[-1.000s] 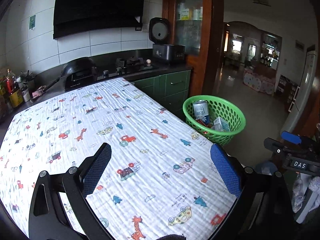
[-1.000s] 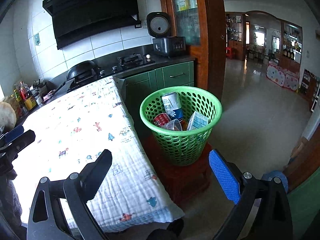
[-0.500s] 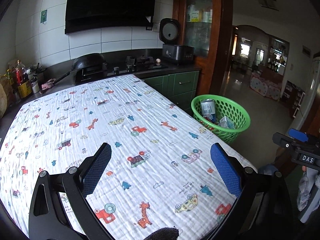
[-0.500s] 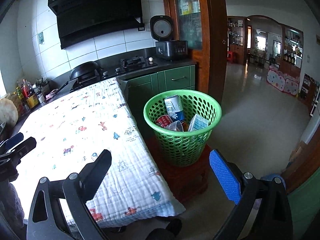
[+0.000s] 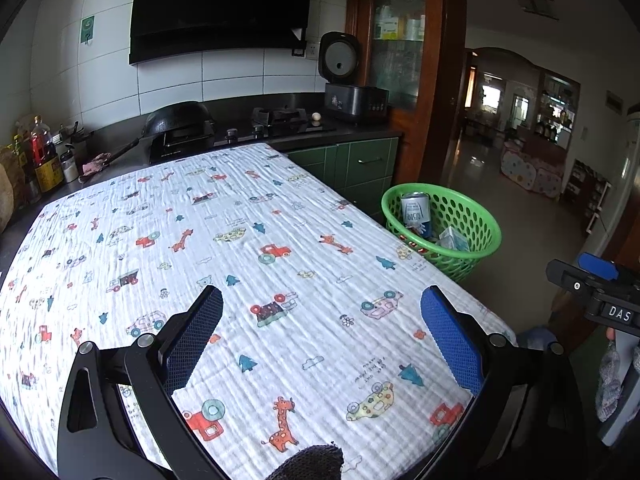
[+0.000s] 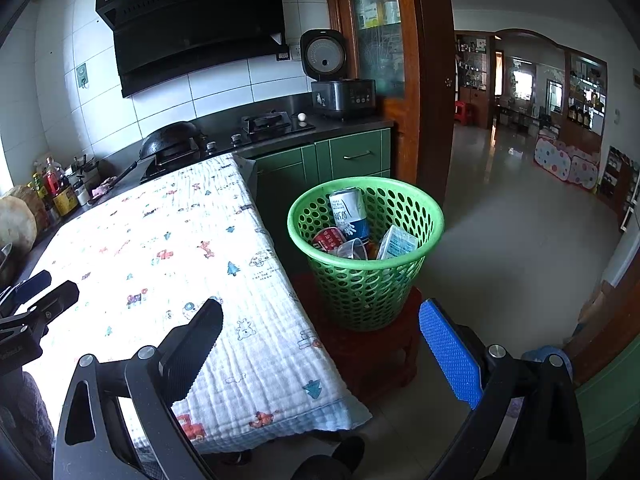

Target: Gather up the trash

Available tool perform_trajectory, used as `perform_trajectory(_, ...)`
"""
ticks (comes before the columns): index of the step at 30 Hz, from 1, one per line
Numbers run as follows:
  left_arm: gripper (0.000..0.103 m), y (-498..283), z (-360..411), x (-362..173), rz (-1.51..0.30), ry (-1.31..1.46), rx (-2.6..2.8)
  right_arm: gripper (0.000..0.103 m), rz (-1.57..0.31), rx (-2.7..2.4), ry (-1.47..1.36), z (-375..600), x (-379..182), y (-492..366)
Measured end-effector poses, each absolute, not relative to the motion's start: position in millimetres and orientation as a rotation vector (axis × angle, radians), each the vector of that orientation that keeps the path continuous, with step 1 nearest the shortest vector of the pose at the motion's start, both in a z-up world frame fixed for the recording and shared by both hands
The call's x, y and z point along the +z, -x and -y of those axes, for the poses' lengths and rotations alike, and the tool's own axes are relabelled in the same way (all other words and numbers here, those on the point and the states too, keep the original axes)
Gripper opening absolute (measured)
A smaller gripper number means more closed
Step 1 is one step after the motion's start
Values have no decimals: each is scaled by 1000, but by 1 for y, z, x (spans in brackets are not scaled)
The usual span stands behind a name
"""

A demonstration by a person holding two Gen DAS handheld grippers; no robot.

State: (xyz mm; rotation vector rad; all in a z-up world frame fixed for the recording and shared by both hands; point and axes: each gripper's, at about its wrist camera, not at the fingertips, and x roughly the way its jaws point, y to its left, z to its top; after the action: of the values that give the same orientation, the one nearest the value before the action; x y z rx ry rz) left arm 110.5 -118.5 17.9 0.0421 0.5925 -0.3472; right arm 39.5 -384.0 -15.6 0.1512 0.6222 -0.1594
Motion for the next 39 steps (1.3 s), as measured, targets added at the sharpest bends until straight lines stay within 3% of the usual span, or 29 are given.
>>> perform_trajectory(39, 98, -111, 117, 8, -631, -34, -334, 96, -644, -139, -152, 380, -25, -44)
